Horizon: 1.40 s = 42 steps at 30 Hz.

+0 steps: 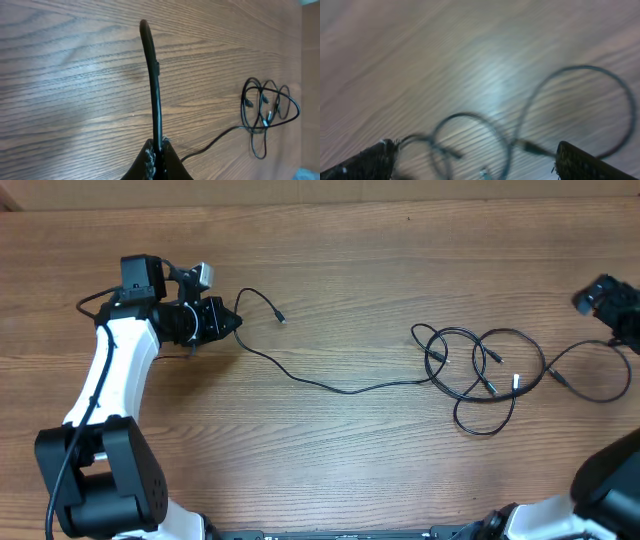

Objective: Untangle cables

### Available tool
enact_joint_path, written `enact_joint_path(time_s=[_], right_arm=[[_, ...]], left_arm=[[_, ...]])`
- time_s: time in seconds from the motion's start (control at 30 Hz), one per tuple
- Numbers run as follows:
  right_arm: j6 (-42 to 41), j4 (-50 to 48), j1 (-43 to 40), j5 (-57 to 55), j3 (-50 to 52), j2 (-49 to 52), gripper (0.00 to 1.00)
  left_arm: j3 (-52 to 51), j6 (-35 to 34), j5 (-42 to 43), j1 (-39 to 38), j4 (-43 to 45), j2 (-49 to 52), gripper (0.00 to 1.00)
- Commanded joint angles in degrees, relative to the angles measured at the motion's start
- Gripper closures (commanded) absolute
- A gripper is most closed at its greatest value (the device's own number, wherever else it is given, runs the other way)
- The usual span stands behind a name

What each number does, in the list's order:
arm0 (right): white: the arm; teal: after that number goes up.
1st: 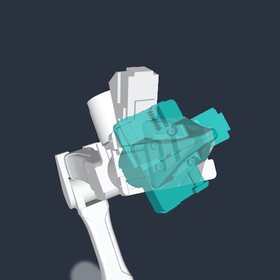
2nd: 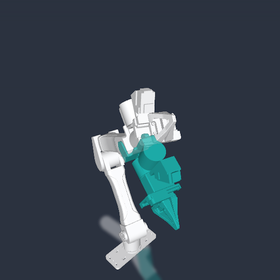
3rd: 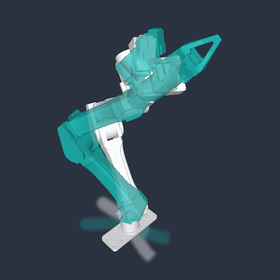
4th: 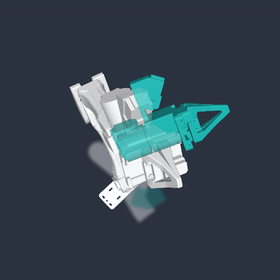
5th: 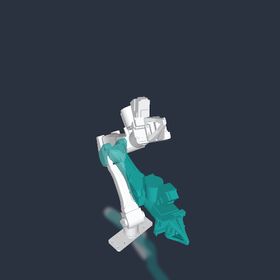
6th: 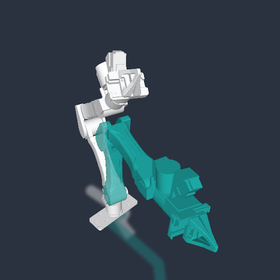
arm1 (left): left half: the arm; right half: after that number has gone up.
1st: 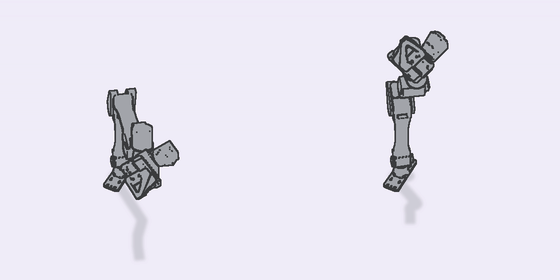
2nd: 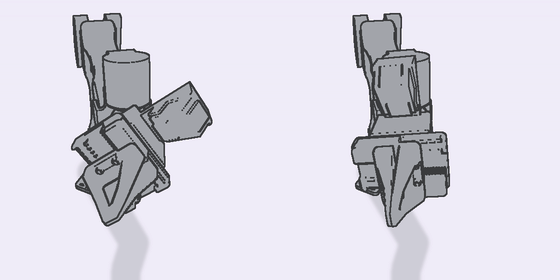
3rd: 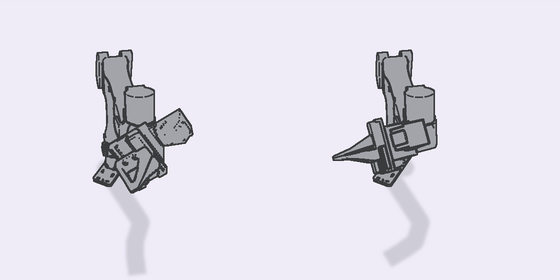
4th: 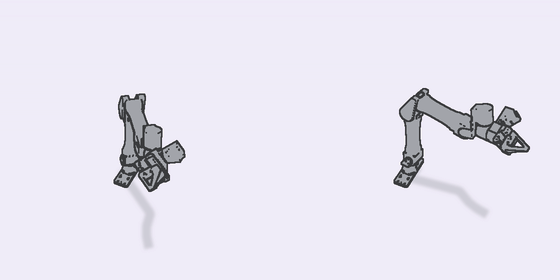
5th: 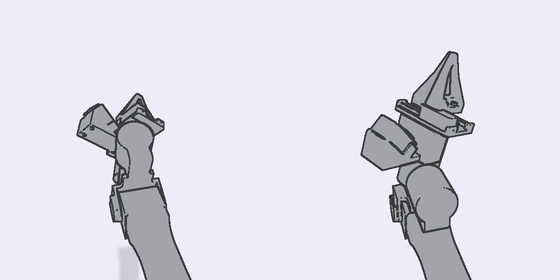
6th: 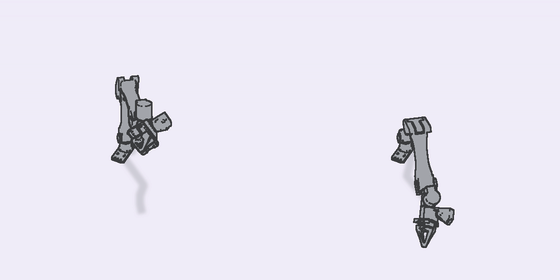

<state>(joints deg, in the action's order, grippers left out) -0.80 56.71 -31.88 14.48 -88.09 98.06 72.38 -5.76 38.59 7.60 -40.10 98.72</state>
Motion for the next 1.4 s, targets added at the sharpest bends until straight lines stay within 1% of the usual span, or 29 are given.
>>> enact_joint_path(time_s=[0.0, 0.2, 0.33, 0.5, 0.63, 0.73, 0.8, 0.83, 0.93, 0.97, 1.03, 1.1, 1.13, 1.23, 1.27, 1.37], right_arm=[[1.3, 2.0, 5.5, 4.4, -0.9, -4.9, 0.0], [4.2, 8.4, 18.0, 4.5, -0.7, -4.7, 0.0], [4.2, 10.7, 25.5, 1.4, -0.5, -4.7, 0.0], [3.8, 11.6, 30.9, 1.0, 3.2, -4.7, 0.0], [3.8, 10.7, 32.7, 1.0, 7.7, -4.7, 0.0], [3.3, 8.8, 33.3, 1.0, 11.1, -4.7, 0.05], [2.1, 6.8, 33.3, 1.1, 13.5, -4.7, 0.11], [1.8, 5.9, 33.3, 1.1, 14.6, -4.7, 0.16], [0.6, 2.3, 33.4, 2.4, 18.0, -4.7, 0.36], [0.6, 1.0, 33.4, 3.6, 18.9, -4.7, 0.4], [0.6, -0.9, 33.6, 5.5, 20.2, -4.7, 0.47], [0.5, -2.5, 34.0, 6.7, 21.0, -4.6, 0.48], [0.5, -3.3, 34.3, 6.8, 21.4, -4.6, 0.54], [-0.7, -5.2, 34.8, 6.6, 22.2, -4.6, 0.92], [-0.7, -5.6, 34.9, 6.6, 22.2, -4.6, 0.96], [-0.7, -7.4, 34.9, 6.6, 22.2, -4.6, 0.96]], left_arm=[[0.9, 1.3, -1.5, -0.2, -0.3, -3.4, 0.96], [0.9, 1.5, -1.5, -0.2, -0.9, -5.0, 0.96], [0.9, 1.5, -1.5, -0.2, -1.4, -5.1, 0.96], [0.9, 1.6, -1.5, -0.2, -1.7, -5.1, 0.96], [0.9, 1.5, -1.5, -0.2, -1.7, -5.1, 0.96], [0.9, 1.5, -1.5, -0.6, -1.7, -5.1, 0.96], [0.9, 1.5, -1.5, -1.2, -1.7, -5.1, 0.96], [0.9, 1.6, -1.5, -1.6, -1.7, -5.1, 0.96], [0.9, 1.6, -1.6, -3.0, -1.1, -5.1, 0.96], [0.9, 1.5, -1.5, -3.5, -0.7, -5.1, 0.96], [0.9, 1.5, -1.5, -4.7, -0.1, -5.1, 0.96], [0.9, 1.5, -1.5, -6.0, 0.3, -5.1, 0.96], [0.9, 1.5, -1.6, -6.7, 0.3, -5.1, 0.96], [0.9, 1.5, -1.6, -8.7, 0.8, -5.1, 0.96], [0.9, 1.4, -1.6, -9.1, 1.0, -5.1, 0.96], [0.9, 0.3, -1.5, -10.6, 2.6, -5.1, 0.96]])
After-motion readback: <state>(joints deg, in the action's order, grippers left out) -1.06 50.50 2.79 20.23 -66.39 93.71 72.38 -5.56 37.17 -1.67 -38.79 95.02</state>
